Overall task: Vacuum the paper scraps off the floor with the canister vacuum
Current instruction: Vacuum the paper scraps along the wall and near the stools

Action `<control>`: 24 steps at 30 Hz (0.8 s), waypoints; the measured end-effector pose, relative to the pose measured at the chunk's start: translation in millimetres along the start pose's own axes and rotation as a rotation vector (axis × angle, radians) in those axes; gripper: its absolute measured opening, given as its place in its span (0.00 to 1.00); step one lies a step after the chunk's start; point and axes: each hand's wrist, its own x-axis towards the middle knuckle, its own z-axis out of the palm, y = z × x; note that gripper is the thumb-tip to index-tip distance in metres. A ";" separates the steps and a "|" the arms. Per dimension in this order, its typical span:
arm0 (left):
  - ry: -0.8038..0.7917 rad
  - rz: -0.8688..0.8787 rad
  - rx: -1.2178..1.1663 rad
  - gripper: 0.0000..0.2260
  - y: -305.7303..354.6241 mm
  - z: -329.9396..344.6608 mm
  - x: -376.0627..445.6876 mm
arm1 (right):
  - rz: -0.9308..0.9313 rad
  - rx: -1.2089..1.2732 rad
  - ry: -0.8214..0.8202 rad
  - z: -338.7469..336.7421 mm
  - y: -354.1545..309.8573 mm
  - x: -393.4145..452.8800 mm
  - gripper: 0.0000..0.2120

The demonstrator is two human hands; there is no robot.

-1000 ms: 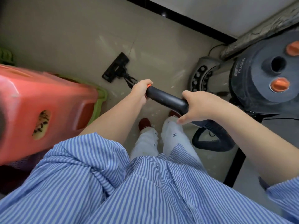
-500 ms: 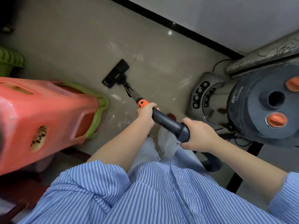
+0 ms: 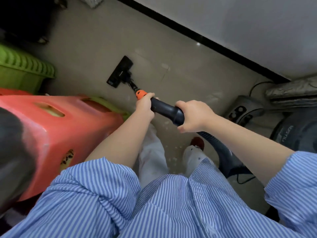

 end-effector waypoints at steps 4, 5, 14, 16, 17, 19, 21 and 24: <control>0.017 0.000 -0.039 0.15 46.3 -19.9 30.1 | -0.068 -0.097 -0.019 -6.2 -27.1 59.7 0.21; 0.021 0.002 -0.033 0.17 67.7 -27.9 39.8 | -0.081 -0.109 -0.005 -13.9 -39.6 80.6 0.21; 0.058 0.048 -0.040 0.20 231.4 -94.9 121.0 | -0.128 -0.138 0.037 -60.5 -152.5 234.3 0.20; 0.078 0.051 0.007 0.19 256.4 -109.5 135.6 | -0.127 -0.118 0.036 -55.8 -176.4 260.9 0.20; 0.083 0.047 0.033 0.19 265.6 -116.0 144.1 | -0.125 -0.105 0.031 -52.0 -185.5 270.9 0.19; 0.087 0.037 0.070 0.18 278.4 -126.0 156.2 | -0.115 -0.060 0.020 -46.0 -196.0 284.2 0.18; 0.071 0.023 0.091 0.15 283.0 -129.6 163.8 | -0.106 -0.020 0.001 -41.3 -197.3 289.0 0.19; 0.051 -0.024 0.153 0.06 272.1 -119.4 163.5 | -0.053 0.045 -0.039 -33.9 -184.0 282.4 0.22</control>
